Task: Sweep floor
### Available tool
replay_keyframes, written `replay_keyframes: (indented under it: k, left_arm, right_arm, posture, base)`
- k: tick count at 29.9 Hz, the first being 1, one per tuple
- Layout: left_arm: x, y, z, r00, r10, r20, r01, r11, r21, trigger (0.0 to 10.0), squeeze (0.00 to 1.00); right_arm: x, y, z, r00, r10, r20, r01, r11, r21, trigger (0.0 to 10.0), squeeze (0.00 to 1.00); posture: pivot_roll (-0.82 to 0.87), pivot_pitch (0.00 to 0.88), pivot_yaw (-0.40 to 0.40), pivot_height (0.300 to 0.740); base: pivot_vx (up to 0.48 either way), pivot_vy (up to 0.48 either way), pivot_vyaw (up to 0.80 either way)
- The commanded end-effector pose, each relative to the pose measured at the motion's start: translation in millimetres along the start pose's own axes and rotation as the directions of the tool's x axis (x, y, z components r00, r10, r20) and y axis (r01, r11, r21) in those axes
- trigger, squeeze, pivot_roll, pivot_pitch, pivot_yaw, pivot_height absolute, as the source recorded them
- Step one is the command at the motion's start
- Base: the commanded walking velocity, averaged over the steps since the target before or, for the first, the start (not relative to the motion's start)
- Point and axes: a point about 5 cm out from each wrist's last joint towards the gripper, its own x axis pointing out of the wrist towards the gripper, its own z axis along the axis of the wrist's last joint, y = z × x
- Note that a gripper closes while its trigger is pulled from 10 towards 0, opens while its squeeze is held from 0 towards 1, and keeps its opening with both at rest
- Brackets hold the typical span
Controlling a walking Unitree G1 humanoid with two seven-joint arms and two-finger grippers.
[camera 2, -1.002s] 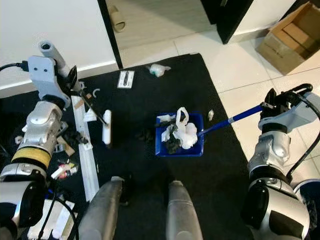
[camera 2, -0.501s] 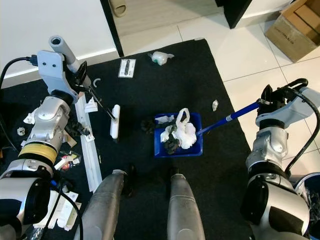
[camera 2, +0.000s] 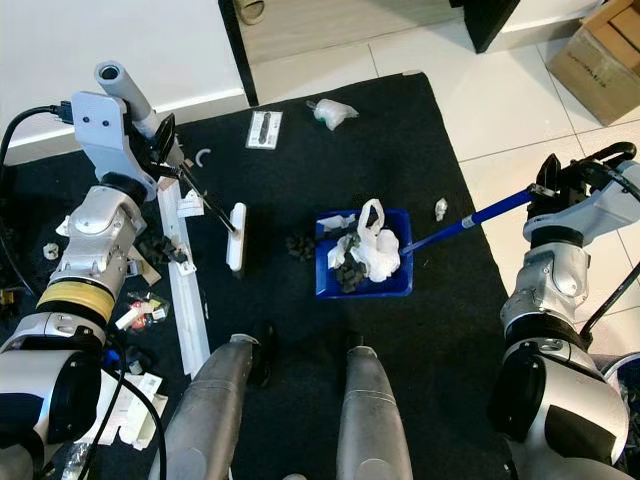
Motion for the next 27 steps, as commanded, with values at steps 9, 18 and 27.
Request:
replay_keyframes:
  k: [9,18,27]
  left_arm:
    - [-2.4,-3.0,-3.7,1.0,-0.004,0.006,0.004,1.0,-0.024,10.0,0.0]
    - [-3.7,-3.0,-5.2,1.0,-0.009,0.003,0.009,1.0,-0.02,10.0,0.0]
    - [-4.3,-6.2,-8.4,1.0,-0.009,-0.012,0.009,1.0,-0.02,10.0,0.0]
  right_arm:
    - [4.1,-15.7,16.0,0.998,-0.026,0.05,0.029,0.998,-0.056,10.0,0.0]
    - [0.0,-16.3,11.3,0.999,-0.031,0.043,0.033,0.998,-0.056,10.0,0.0]
    - [-17.3,-15.6,-12.1,0.998,-0.065,-0.021,0.064,0.997,-0.043,10.0,0.0]
  posture:
    - [0.14,0.472,0.071,0.74]
    - [0.14,0.471,0.075,0.74]
    - [0.15,0.472,0.077,0.74]
  base:
    - [0.0,0.0,0.0]
    - [0.0,0.0,0.0]
    - [0.0,0.0,0.0]
